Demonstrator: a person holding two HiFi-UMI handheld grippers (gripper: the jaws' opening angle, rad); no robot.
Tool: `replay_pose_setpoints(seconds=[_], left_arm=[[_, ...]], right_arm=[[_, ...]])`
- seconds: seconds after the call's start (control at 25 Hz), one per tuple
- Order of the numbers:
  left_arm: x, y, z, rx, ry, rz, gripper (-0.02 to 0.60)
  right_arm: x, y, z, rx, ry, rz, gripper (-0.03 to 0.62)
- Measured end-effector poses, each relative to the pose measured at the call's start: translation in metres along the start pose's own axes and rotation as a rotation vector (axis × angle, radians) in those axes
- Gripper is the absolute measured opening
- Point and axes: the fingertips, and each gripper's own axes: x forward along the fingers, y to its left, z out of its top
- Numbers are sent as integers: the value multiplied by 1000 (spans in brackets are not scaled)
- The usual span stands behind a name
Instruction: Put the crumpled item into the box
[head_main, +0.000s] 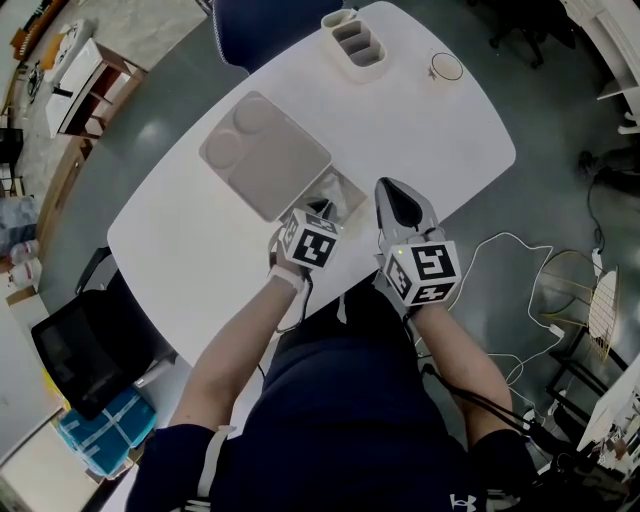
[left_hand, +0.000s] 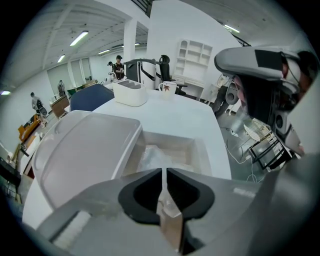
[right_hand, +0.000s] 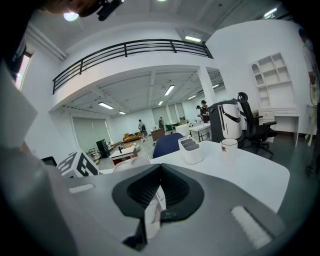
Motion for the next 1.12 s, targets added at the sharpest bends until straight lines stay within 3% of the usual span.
replay_pose_setpoints(seconds=[0.24,0.72,0.84,1.12], left_arm=[[0,1,2,-11,-10,9,89],[-29,-1,14,-27,-93,17,93],[-47,-1,24,-37,-149,23,93],[-112,11,61,-72,-368,73,92]], right_arm=[[-2,-1,2,-1,-5,-3,2],[-9,16,5,-22,-13,11,2],[-12,20,6,-29,-17,14,3],[-18,25,7,5,-11,5,2]])
